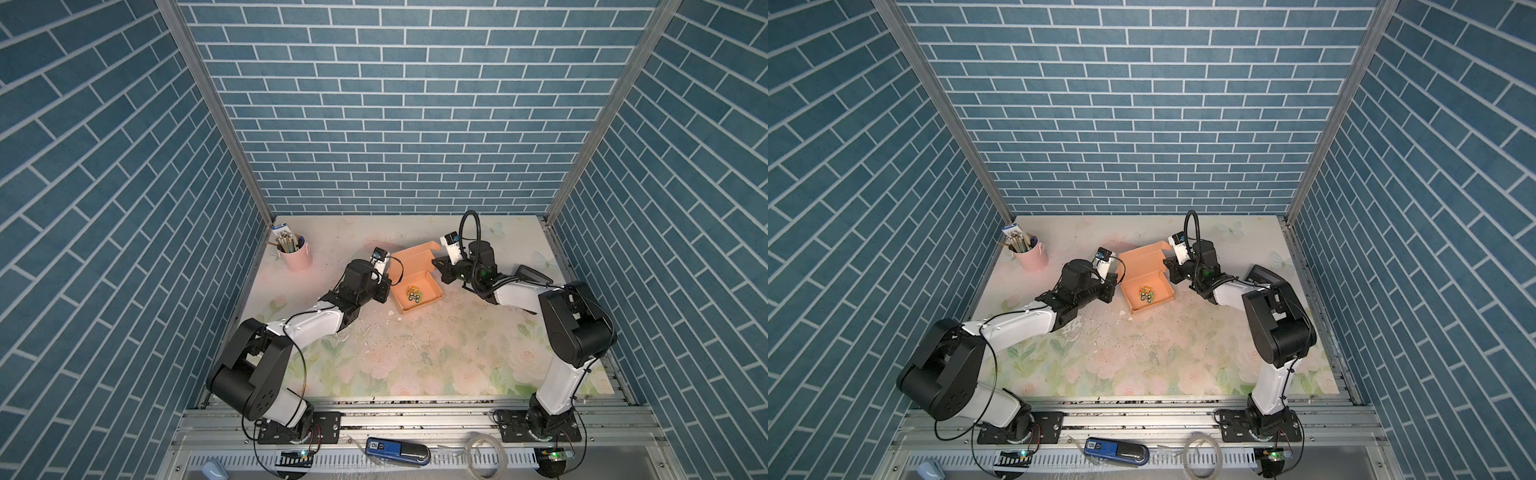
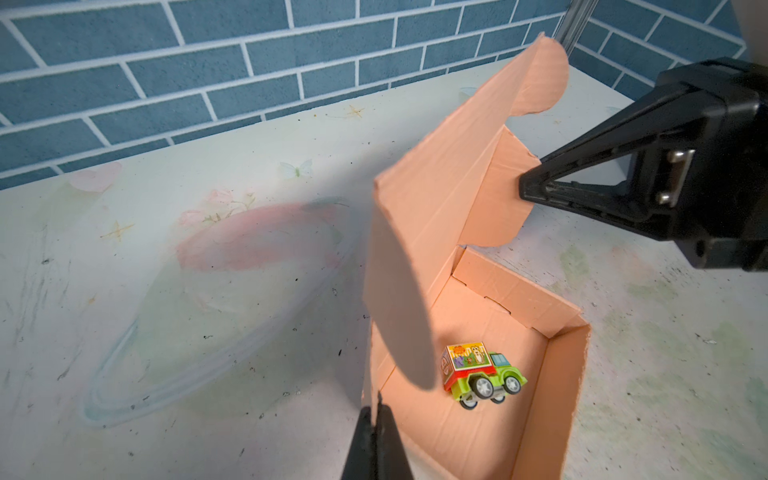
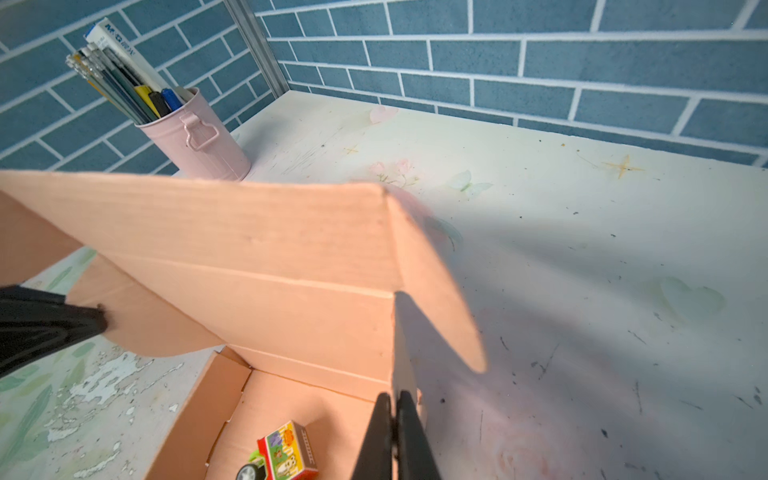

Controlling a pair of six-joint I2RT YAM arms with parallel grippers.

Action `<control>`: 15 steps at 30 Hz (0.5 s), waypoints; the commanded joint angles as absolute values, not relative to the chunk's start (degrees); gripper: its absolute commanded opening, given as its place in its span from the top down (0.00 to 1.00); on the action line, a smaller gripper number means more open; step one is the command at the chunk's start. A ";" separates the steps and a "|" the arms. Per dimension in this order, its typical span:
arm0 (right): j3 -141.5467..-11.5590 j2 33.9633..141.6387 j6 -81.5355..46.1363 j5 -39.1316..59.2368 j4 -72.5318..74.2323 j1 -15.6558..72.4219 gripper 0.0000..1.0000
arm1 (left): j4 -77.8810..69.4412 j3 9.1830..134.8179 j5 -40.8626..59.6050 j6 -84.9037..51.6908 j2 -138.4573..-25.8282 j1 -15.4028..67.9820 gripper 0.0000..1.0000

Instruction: Fold the paper box

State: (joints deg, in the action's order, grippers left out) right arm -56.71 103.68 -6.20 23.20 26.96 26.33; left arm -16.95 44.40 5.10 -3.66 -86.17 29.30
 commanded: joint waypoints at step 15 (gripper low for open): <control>-60.16 99.58 -8.76 -4.03 17.55 38.21 1.00 | -16.86 48.96 -0.79 -11.18 -89.82 28.83 1.00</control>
State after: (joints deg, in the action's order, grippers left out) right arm -58.59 100.31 -7.73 1.41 18.37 36.45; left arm -15.70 47.66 -0.69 -9.32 -89.52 28.73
